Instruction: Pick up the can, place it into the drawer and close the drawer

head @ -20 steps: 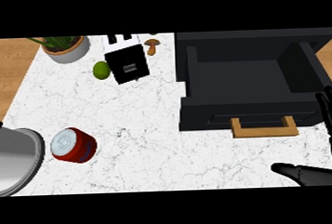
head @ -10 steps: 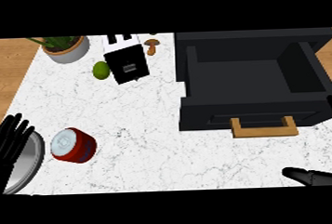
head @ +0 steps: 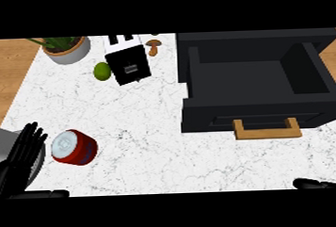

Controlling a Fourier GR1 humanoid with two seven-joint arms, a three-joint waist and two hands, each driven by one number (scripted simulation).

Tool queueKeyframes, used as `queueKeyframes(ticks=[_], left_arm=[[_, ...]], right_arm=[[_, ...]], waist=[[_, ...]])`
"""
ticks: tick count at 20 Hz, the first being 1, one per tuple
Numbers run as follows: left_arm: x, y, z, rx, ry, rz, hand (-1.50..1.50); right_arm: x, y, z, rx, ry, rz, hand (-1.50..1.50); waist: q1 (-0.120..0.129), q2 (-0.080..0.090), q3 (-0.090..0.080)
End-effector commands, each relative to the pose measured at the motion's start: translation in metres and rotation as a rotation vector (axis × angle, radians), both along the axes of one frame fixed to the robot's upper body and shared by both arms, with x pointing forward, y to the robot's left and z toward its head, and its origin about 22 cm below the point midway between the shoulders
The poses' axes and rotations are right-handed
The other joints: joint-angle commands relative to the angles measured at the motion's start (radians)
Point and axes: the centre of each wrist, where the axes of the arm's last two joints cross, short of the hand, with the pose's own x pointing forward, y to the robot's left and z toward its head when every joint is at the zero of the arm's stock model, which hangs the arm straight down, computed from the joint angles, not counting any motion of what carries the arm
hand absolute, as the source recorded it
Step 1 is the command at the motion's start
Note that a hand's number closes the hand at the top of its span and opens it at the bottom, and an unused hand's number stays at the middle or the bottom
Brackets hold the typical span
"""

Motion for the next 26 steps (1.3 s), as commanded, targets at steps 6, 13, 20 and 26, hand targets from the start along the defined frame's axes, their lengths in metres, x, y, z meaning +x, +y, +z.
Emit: queueKeyframes(ticks=[6,13,20,26], left_arm=[[-0.001,-0.001,-0.052,-0.001,0.028,0.016,-1.50],[0.020,0.013,-0.076,0.003,0.075,0.056,-1.50],[0.027,0.009,-0.105,-0.028,0.092,0.064,-1.50],[0.058,-0.006,-0.117,-0.012,0.083,0.043,-1.50]], right_arm=[[0.002,-0.002,0.013,-0.017,0.004,0.005,-1.50],[-0.004,-0.001,0.026,0.002,-0.010,-0.023,-1.50],[0.002,0.009,0.021,-0.011,0.001,-0.012,-1.50],[-0.009,-0.005,0.019,-0.010,-0.014,-0.008,-1.50]], waist=[[0.002,0.000,0.000],[0.000,0.001,0.000],[0.000,0.001,0.000],[-0.007,0.002,-0.001]])
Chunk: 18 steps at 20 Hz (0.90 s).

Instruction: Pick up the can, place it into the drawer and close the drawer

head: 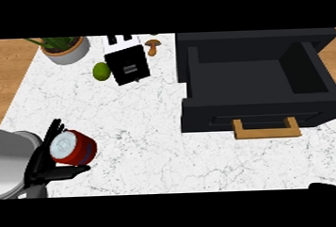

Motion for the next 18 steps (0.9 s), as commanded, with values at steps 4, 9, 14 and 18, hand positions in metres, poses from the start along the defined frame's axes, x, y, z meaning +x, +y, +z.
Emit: queueKeyframes(ticks=[4,9,14,18], left_arm=[[0.007,-0.001,-0.020,0.003,-0.018,-0.013,-1.50],[0.033,-0.008,-0.007,-0.048,-0.028,-0.119,-1.50],[0.025,-0.021,-0.019,-0.061,-0.032,-0.175,1.50],[0.050,-0.016,0.002,-0.123,-0.041,-0.225,1.50]], right_arm=[[-0.007,-0.001,0.022,0.018,0.002,0.000,-1.50],[0.003,-0.004,0.015,0.006,-0.018,0.013,-1.50],[0.004,0.013,0.019,0.021,-0.029,-0.003,-1.50],[-0.002,-0.007,0.012,-0.003,-0.018,0.002,-1.50]], waist=[[-0.008,0.002,-0.001],[-0.009,0.004,-0.002],[-0.006,0.003,-0.001],[-0.001,0.000,0.000]])
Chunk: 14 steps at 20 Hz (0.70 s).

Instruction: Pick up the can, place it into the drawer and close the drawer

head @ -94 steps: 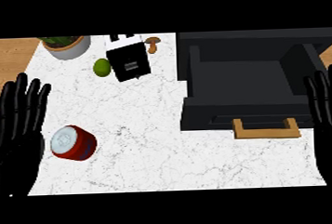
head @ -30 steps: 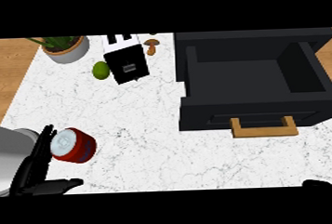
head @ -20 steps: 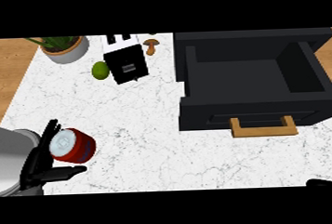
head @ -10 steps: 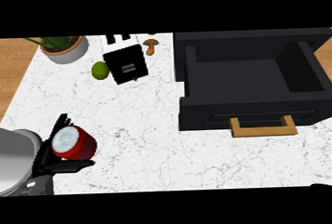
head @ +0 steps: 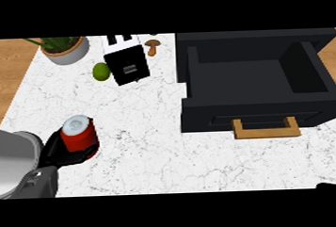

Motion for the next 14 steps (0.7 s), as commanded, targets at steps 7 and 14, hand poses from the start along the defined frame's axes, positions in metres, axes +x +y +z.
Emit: queueKeyframes(ticks=[7,14], left_arm=[[0.030,-0.052,0.003,-0.061,-0.039,0.011,1.50],[0.069,-0.121,0.019,-0.093,-0.073,0.149,1.50]], right_arm=[[0.006,0.019,0.009,-0.028,-0.015,-0.012,-1.50],[0.011,0.004,0.004,-0.015,-0.027,-0.013,-1.50]], waist=[[0.003,0.000,-0.001],[-0.006,0.004,-0.001]])
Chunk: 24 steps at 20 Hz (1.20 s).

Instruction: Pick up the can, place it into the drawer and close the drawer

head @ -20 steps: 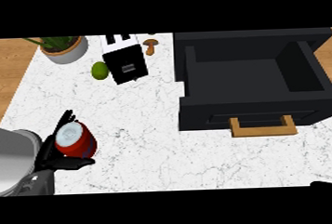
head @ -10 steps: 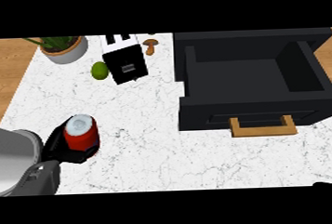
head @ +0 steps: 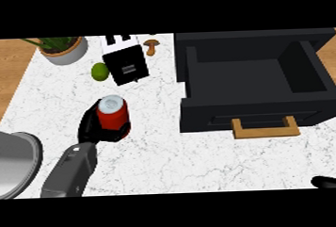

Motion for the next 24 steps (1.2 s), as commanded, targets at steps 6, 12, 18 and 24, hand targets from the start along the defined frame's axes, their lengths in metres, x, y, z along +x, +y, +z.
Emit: queueKeyframes(ticks=[6,12,18,24], left_arm=[[0.039,-0.059,0.040,-0.027,-0.077,0.007,1.50],[0.068,-0.077,0.093,0.017,-0.127,-0.056,1.50],[0.085,-0.117,0.161,0.035,-0.126,-0.154,1.50],[0.091,-0.157,0.232,0.020,-0.145,-0.177,1.50]], right_arm=[[-0.009,0.002,-0.006,-0.012,0.012,-0.031,-1.50],[-0.024,0.008,0.006,-0.012,-0.011,-0.037,-1.50],[0.002,0.006,0.012,-0.037,-0.005,-0.050,-1.50],[-0.006,0.008,0.004,-0.015,0.010,-0.034,-1.50]], waist=[[0.010,-0.005,0.001],[0.013,-0.010,0.001],[0.020,-0.012,0.001],[0.010,-0.008,0.001]])
